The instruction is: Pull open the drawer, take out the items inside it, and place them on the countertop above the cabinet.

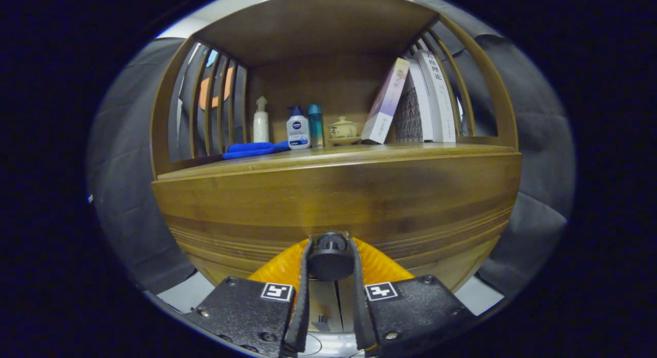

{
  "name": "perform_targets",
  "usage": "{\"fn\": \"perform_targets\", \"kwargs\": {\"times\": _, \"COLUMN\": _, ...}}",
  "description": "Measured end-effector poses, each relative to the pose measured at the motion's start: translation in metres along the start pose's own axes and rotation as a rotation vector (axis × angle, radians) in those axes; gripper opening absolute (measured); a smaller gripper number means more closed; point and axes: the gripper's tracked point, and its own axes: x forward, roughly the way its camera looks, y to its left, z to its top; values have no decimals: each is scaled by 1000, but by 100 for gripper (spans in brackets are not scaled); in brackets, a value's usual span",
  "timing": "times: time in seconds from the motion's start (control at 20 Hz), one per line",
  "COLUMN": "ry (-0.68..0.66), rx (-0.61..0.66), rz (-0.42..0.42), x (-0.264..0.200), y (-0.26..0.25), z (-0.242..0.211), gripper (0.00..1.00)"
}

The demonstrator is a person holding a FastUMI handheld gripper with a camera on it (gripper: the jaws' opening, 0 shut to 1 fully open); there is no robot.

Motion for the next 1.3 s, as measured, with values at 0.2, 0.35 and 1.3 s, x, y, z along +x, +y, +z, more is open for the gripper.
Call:
{"fn": "perform_targets", "kwargs": {"times": 0.2, "ry": 2, "rx": -14, "rz": -2, "x": -11, "y": -1, "z": -2, "gripper": 34}}
{"fn": "perform_targets", "kwargs": {"times": 0.35, "ry": 2, "rx": -6, "rz": 4, "x": -27, "y": 0, "z": -7, "gripper": 33}}
{"fn": "perform_targets", "kwargs": {"times": 1.3, "ry": 1, "rx": 4, "rz": 19, "x": -143, "y": -3, "z": -46, "gripper": 33}}
